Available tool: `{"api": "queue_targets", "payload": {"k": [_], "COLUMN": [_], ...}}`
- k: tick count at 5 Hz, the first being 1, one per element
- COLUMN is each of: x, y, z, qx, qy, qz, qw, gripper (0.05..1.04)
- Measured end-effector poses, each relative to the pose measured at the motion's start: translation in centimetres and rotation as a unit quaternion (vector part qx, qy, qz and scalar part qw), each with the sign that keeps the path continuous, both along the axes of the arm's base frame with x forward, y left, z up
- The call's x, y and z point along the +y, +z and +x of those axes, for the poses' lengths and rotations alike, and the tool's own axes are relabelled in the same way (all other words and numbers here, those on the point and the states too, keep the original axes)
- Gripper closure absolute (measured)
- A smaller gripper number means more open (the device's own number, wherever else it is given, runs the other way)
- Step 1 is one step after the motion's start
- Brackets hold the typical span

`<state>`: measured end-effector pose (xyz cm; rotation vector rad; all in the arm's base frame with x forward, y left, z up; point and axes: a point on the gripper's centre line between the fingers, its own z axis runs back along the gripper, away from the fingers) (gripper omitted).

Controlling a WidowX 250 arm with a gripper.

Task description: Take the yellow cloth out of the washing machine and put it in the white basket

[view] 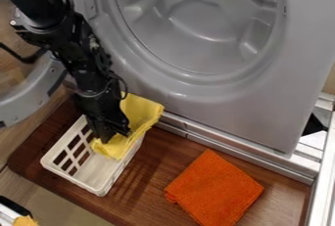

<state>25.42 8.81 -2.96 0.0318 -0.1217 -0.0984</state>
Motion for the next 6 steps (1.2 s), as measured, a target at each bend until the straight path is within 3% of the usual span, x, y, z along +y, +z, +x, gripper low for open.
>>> {"api": "queue_targets", "payload": {"k": [1, 2, 4, 5, 6], "x": [0.0, -0.2, -0.5, -0.7, -1.1], "y": [0.2, 0.3, 2.5, 5.0, 7.7], "z": [0.0, 0.2, 1.3, 2.2, 2.8], "qx": [0.006, 0.012, 0.0, 0.008, -0.015], "qy": [-0.002, -0.018, -0.05, -0.077, -0.076], "qz": [-0.001, -0.001, 0.012, 0.038, 0.03], "qw": [1.0, 0.9998, 0.9987, 0.9963, 0.9965], "gripper": [0.952, 0.752, 0.156, 0.077, 0.083]}}
